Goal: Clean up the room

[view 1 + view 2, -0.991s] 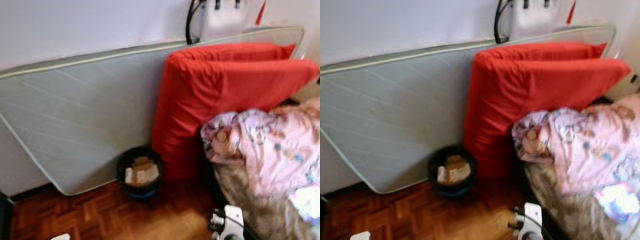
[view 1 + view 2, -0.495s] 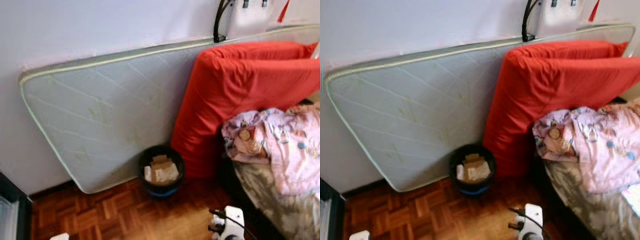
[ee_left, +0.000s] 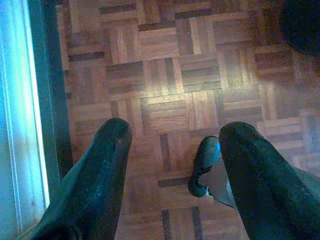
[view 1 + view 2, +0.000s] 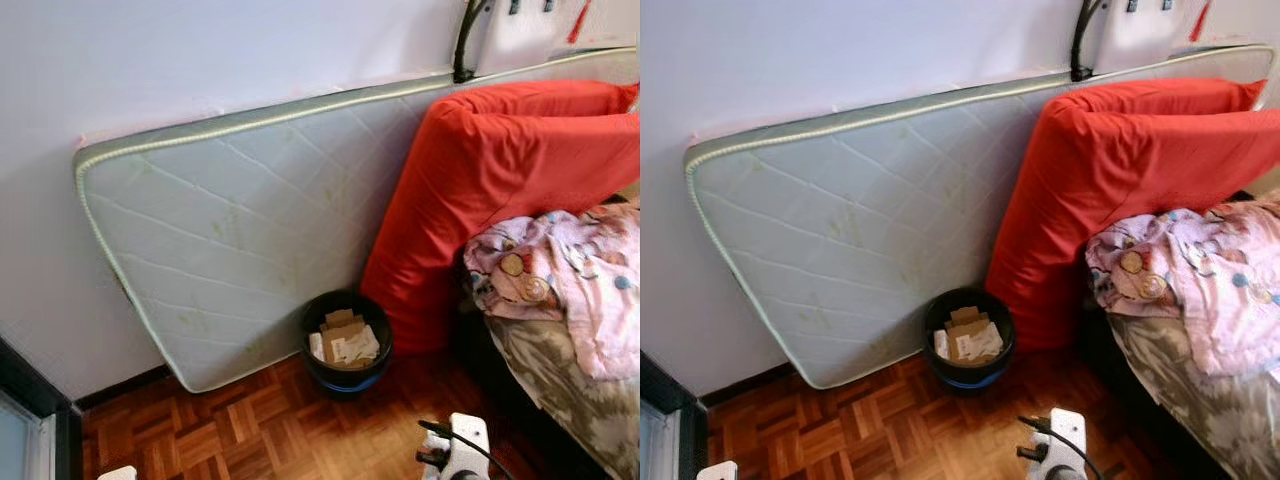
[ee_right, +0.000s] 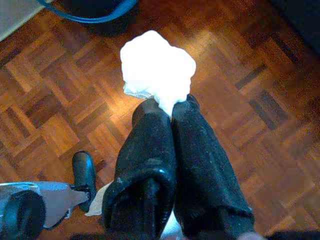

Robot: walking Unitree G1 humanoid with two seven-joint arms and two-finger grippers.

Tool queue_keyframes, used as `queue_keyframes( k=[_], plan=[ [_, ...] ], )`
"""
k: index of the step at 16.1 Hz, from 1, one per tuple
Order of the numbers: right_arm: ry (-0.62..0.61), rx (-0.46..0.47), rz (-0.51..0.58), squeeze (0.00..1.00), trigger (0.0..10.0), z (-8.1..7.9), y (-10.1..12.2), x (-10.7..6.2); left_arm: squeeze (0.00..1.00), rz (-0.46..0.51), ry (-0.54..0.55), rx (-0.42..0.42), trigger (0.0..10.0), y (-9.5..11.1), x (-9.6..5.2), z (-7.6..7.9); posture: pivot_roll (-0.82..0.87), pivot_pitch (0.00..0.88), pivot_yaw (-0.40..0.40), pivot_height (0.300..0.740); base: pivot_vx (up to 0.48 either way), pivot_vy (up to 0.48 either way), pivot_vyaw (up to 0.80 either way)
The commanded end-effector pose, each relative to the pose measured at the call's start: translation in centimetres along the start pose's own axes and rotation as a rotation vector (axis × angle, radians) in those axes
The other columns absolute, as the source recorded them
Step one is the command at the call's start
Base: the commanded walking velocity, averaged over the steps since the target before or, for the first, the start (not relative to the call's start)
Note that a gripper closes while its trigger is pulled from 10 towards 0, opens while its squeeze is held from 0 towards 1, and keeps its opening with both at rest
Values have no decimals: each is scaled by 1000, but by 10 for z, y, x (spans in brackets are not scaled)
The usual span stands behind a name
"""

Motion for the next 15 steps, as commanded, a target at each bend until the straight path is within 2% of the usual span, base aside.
queue_keyframes(
  k=[1,6,7,12,15],
  plan=[
    [-19,5,-1,0,10000,7,-2,-1,0,-17,-7,-4,10000,-5,0,3,134,0,-3,740,0,0,0],
    [-15,-4,-2,0,10000,7,-1,-1,0,-22,-9,-12,10000,-8,0,4,130,0,-4,740,230,0,0],
    [-11,-30,1,0,10000,7,0,0,0,-24,-9,-13,10000,-9,-1,5,130,0,-6,740,345,0,0],
    [0,-28,7,0,10000,5,1,0,0,-27,-7,-13,10000,-10,-1,5,125,0,-5,740,345,0,740],
    [-3,-11,19,0,10000,4,6,1,0,-19,-15,-6,10000,-5,1,7,124,0,-1,740,345,0,0]
  ],
)
Point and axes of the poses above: a point about 5 cm out from each wrist's last joint towards the gripper, its own x axis pointing out of the wrist towards the gripper, its own y axis along the axis of the wrist's last joint, z = x × y, the point moved 4 cm from there along x, pointing out of the wrist towards the gripper, and after that the axes turned 14 degrees about -x, right-handed, at the moved point
